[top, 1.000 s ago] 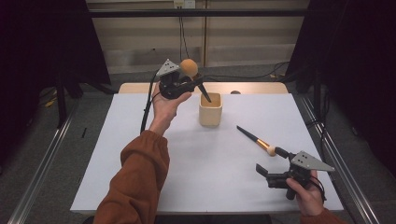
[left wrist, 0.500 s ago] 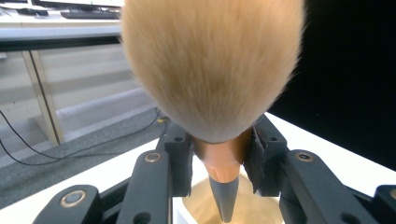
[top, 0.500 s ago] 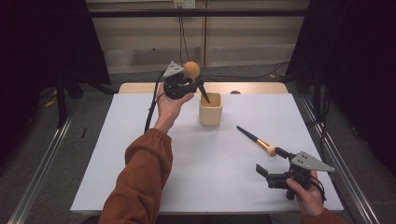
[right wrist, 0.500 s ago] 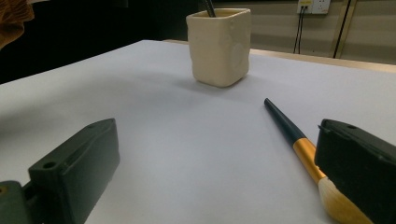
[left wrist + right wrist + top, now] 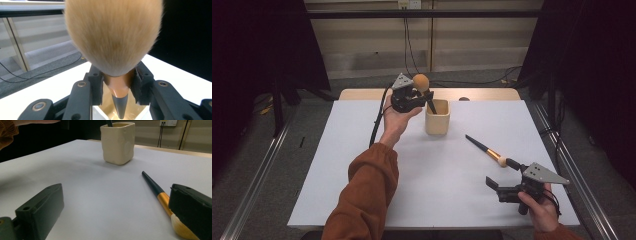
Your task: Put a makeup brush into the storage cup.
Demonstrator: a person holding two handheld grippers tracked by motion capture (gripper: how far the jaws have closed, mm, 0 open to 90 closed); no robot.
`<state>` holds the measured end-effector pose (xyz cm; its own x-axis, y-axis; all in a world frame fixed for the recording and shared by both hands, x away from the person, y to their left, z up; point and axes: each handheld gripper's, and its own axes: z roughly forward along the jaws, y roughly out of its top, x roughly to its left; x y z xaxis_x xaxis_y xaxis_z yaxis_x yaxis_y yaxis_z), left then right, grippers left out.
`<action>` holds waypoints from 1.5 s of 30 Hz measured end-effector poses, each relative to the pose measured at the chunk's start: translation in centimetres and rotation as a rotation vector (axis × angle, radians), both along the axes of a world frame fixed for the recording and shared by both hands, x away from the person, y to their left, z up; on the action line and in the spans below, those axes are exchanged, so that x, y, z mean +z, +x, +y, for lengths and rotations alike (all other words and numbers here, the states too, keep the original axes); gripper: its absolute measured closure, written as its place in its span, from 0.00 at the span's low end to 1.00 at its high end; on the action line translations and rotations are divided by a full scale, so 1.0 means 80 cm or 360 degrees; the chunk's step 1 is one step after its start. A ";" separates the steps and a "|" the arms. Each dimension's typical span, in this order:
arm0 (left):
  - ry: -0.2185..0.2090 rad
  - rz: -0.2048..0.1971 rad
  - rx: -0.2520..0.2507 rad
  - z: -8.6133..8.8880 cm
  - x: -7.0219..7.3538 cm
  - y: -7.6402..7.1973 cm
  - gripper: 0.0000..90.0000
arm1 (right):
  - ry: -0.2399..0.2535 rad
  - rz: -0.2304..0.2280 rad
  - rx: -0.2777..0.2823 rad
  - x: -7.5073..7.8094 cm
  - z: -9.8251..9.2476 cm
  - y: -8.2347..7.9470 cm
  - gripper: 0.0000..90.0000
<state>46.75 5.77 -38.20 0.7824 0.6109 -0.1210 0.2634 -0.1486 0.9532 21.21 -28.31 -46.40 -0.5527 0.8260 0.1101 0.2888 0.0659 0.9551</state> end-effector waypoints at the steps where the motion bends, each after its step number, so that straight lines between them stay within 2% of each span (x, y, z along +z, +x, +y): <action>1: -0.0003 0.0006 0.0005 -0.001 -0.003 0.000 0.73 | 0.0002 0.0002 0.0000 0.000 0.000 0.000 0.00; 11: 0.0028 0.0056 -0.0011 -0.006 -0.024 -0.004 0.73 | 0.0004 0.0002 -0.0003 -0.001 0.000 0.000 0.00; 17: 0.0024 0.0086 -0.0016 -0.007 -0.034 -0.006 0.73 | -0.0006 -0.0005 -0.0002 -0.001 -0.001 0.000 0.00; 23: 0.0041 0.0090 -0.0025 -0.011 -0.038 -0.007 0.72 | -0.0007 0.0002 -0.0001 -0.001 0.000 0.000 0.00; 24: 0.0064 0.0083 -0.0022 -0.012 -0.039 -0.008 0.72 | -0.0007 0.0001 0.0000 -0.001 0.000 0.000 0.00; 28: 0.0060 0.0080 -0.0018 -0.013 -0.041 -0.008 0.72 | -0.0008 0.0003 0.0000 -0.001 0.000 0.001 0.00; 30: 0.0060 0.0078 0.0011 -0.013 -0.042 -0.008 0.66 | -0.0005 -0.0003 -0.0007 -0.001 -0.001 0.001 0.00; 31: 0.0057 0.0084 0.0022 -0.013 -0.042 -0.008 0.58 | -0.0012 -0.0008 -0.0006 -0.001 -0.001 0.001 0.00; 34: 0.0070 0.0064 0.0004 -0.012 -0.041 -0.010 0.54 | -0.0011 -0.0005 -0.0005 -0.001 0.000 0.001 0.00; 35: 0.0060 0.0064 0.0008 -0.012 -0.040 -0.011 0.44 | -0.0012 -0.0006 -0.0004 -0.001 -0.001 0.001 0.00; 36: 0.0051 0.0068 0.0017 -0.011 -0.039 -0.011 0.44 | -0.0010 -0.0011 -0.0004 -0.001 -0.001 0.001 0.00; 39: 0.0040 0.0065 0.0008 -0.006 -0.035 -0.013 0.36 | -0.0011 -0.0006 -0.0006 -0.001 -0.001 0.001 0.00; 40: 0.0041 0.0061 0.0010 -0.005 -0.034 -0.014 0.29 | -0.0017 -0.0016 -0.0004 -0.001 -0.001 0.001 0.00; 41: 0.0031 0.0066 0.0016 -0.003 -0.033 -0.015 0.29 | -0.0017 -0.0016 -0.0004 -0.001 -0.001 0.001 0.00; 45: -0.0001 0.0070 0.0022 0.005 -0.028 -0.023 0.16 | -0.0018 -0.0019 -0.0009 -0.001 -0.001 0.001 0.00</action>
